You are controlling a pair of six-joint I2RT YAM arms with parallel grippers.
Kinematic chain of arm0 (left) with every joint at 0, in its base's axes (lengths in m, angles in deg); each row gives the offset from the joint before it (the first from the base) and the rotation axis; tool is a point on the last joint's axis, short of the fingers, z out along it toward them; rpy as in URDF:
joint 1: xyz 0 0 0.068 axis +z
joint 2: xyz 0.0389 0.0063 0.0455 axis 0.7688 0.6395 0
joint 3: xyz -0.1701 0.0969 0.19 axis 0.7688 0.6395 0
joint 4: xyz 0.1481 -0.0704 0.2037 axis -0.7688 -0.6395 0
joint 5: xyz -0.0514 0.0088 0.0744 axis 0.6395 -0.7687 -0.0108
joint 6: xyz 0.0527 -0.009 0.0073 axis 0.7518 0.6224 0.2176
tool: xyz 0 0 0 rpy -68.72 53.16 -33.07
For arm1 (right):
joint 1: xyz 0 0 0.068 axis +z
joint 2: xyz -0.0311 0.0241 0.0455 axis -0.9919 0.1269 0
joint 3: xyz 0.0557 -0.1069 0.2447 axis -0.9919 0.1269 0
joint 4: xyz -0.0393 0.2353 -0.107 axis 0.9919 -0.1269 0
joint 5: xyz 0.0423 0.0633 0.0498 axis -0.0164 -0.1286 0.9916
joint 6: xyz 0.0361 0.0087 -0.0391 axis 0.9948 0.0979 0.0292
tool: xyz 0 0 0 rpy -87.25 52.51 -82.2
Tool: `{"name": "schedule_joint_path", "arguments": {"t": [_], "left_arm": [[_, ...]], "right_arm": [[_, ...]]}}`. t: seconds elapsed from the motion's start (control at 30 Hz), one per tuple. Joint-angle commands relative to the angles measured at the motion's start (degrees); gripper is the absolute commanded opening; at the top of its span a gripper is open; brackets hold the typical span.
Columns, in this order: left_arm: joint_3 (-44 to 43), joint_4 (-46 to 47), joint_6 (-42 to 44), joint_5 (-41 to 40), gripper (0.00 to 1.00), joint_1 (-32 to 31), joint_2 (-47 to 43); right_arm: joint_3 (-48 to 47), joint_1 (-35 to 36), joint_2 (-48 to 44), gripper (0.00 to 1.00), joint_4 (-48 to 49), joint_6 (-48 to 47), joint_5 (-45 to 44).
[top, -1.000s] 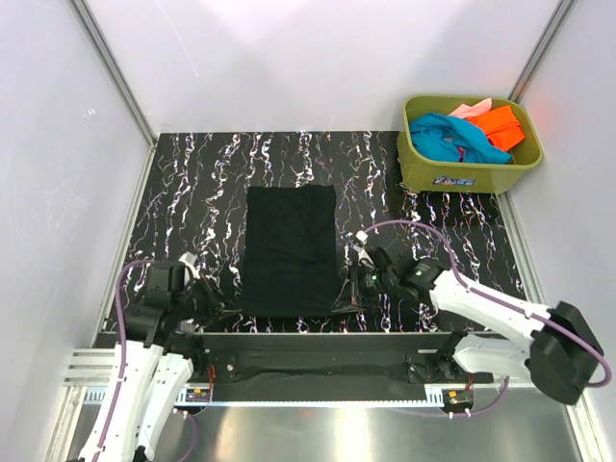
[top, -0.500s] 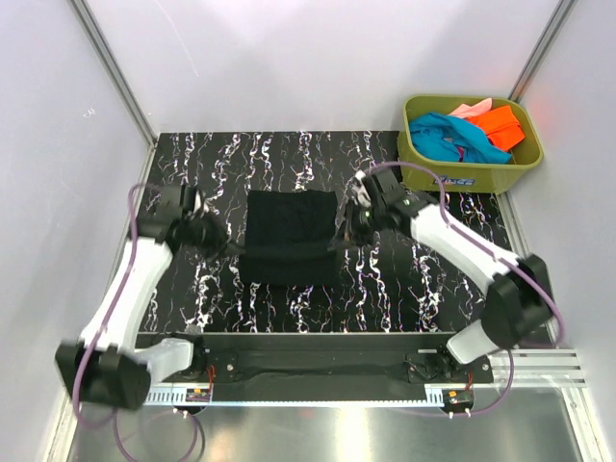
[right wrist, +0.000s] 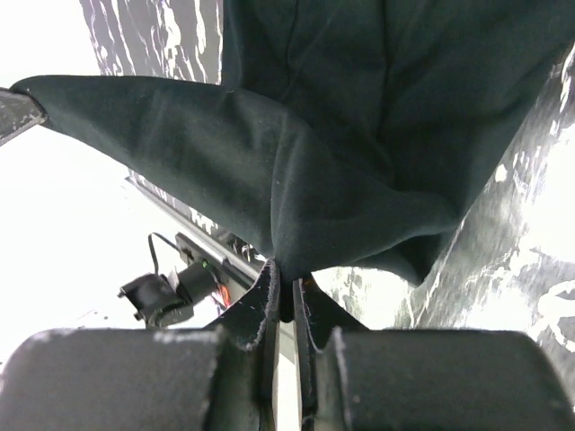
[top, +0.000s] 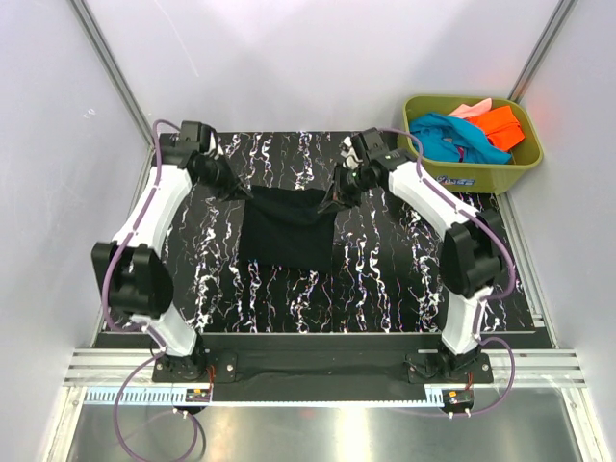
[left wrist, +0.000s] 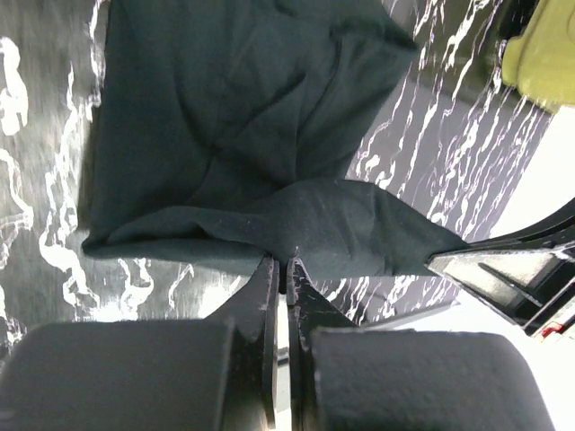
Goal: Fold and stack the t-shirts
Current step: Fold the tshirt
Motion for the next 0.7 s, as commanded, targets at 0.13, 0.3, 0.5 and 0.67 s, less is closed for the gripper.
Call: {"name": "schedule_joint_path", "arguments": {"t": [0.13,0.3,0.5,0.67], "left_arm": [[-10.36,2.02,2.61,2.54,0.0,2.67,10.76],[-16.15,2.9,3.39,5.35,0.0,3.82,17.53],[-20.2,7.37,2.44,8.77,0.0,4.08,22.1],[-23.72,9.84,0.5,11.15,0.0,4.08,26.06]], "right_arm": [[-11.66,-2.55,9.21,0.05,-2.69,-2.23,2.65],[-15.54,-3.69,13.34,0.05,-2.6,-2.4,3.18],[-19.32,-5.62,16.16,0.05,-3.05,-2.14,3.01],[-21.34,-7.2,18.62,0.06,-2.52,-1.79,3.71]]}}
